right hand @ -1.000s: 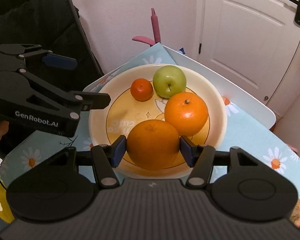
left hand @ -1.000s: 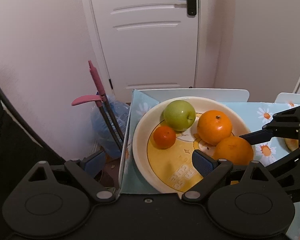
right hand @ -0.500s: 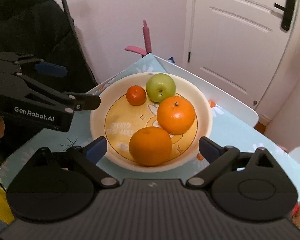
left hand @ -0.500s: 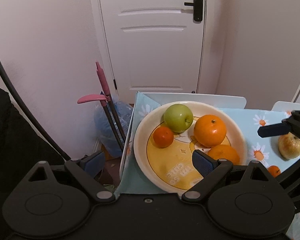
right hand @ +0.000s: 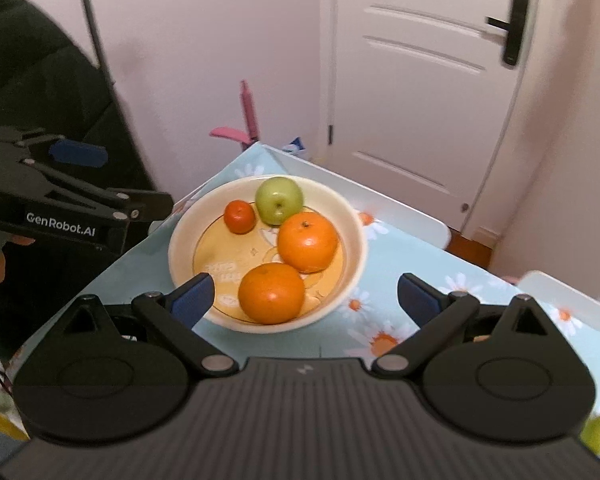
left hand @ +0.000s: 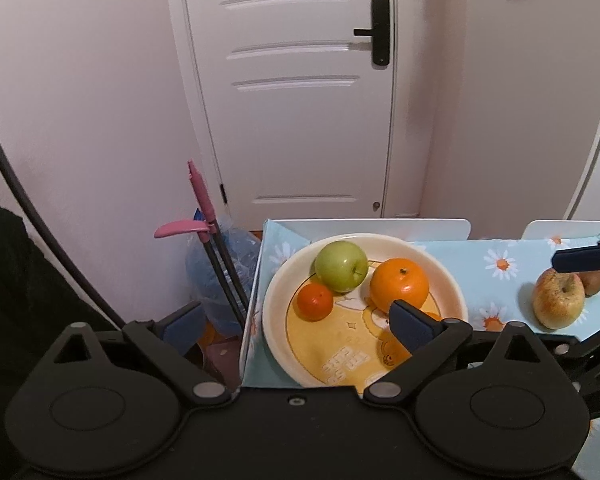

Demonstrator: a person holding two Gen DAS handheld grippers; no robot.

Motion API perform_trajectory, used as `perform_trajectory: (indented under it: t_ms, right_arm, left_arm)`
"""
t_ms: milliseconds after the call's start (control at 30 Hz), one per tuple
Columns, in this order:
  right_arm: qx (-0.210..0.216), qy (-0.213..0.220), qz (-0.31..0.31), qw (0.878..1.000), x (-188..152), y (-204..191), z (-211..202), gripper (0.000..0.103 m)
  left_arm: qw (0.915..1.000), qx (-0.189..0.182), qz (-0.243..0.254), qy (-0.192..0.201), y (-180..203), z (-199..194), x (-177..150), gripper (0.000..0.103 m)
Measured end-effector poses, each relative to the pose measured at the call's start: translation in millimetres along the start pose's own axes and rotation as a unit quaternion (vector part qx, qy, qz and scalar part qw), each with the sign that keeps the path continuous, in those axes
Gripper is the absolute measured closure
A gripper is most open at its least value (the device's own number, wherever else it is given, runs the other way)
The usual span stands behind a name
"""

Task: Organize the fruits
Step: 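Withdraw both tools from the bowl toward the remaining fruits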

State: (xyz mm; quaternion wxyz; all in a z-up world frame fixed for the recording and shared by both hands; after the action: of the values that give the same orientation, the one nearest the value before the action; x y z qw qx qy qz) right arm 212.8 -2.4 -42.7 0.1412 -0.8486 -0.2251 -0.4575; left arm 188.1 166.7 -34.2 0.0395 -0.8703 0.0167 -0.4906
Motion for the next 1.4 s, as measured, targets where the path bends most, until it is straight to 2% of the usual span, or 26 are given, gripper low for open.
perform_trajectory:
  t_ms: [300, 433, 600, 800, 1067, 1400]
  right_arm:
    - [-0.053, 0.002, 0.043, 0.998, -14.9, 36.9, -42.6, 0.0]
    - [-0.064, 0.011, 0.058, 0.996, -20.6, 67.0, -62.2, 0.0]
    - [-0.081, 0.021, 0.057, 0.995, -25.3, 107.1, -86.7, 0.0]
    - [-0.087, 0.023, 0.049, 0.995, -37.7, 161.4, -108.1, 0.0]
    - [-0.073, 0.011, 0.024, 0.997, -60.6, 219.9, -106.9, 0.0]
    - [-0.042, -0.013, 0.009, 0.999, -94.3, 264.7, -73.3, 0.0]
  left_arm:
    - [0.9994, -0.017, 0.027, 0.011, 31.0, -7.0, 3.8, 0.001]
    - [0.999, -0.03, 0.029, 0.017, 53.3, -16.9, 6.2, 0.001]
    - [0.9992, -0.02, 0.028, 0.02, 87.3, -26.2, 9.4, 0.001]
    - [0.9992, -0.027, 0.02, 0.024, 139.0, -31.9, 11.8, 0.001]
    - [0.9984, -0.045, 0.024, 0.024, 209.4, -17.1, 8.0, 0.001]
    - [0.9976, -0.055, 0.041, -0.001, 270.4, 33.5, -18.5, 0.001]
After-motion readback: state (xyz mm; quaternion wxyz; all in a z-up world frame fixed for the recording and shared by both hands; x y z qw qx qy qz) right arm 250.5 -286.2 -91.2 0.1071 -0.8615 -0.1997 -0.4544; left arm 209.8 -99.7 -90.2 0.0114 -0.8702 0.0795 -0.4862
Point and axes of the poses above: each gripper's, at about its wrist camera, not at the fingertips, and z roughly the way its jaws point, y to its right, x to its top, the point moved 4 cm from there along z, roughly the way its jaws point, and after that the axes turned 11 degrees about y, right-handed, at the moved point
